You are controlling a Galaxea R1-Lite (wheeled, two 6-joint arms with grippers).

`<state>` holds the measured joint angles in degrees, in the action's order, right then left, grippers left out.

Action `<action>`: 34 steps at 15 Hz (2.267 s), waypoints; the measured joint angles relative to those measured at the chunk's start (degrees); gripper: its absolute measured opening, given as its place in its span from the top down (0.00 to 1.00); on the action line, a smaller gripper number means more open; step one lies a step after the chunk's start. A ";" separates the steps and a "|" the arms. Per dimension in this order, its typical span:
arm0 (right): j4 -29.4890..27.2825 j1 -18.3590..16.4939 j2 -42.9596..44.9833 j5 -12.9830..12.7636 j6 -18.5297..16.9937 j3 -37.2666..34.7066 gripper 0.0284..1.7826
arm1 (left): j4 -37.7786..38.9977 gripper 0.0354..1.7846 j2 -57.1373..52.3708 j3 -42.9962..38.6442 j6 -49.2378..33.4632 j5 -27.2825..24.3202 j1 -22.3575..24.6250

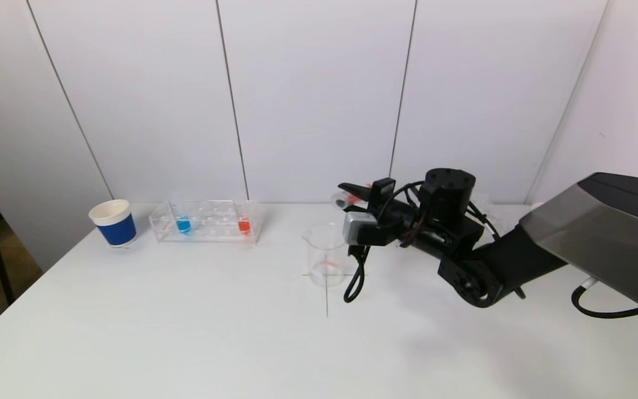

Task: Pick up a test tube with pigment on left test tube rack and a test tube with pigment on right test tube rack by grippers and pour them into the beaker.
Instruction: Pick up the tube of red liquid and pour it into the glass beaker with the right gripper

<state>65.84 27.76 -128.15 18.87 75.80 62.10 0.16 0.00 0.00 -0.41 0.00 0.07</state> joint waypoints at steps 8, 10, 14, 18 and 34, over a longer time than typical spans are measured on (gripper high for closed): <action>-0.07 0.33 -0.22 -0.79 1.24 -0.09 0.73 | 0.00 0.04 0.00 0.00 0.01 0.00 0.00; -0.05 0.33 -0.41 -0.79 1.27 -0.09 0.73 | 0.00 0.04 0.00 0.00 0.00 -0.02 0.00; 0.00 0.35 -0.77 -0.82 1.99 0.00 0.73 | 0.00 0.04 0.00 0.00 0.00 0.00 0.00; 0.02 0.27 -0.99 -1.45 2.94 -0.06 0.73 | 0.00 0.04 0.00 0.00 0.00 -0.02 0.00; -0.85 0.35 -1.54 -4.21 9.01 0.07 0.73 | 0.00 0.04 0.00 0.00 0.00 0.00 0.00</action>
<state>64.99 28.11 -129.68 14.67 84.81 62.17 0.16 0.00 0.00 -0.41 0.00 0.07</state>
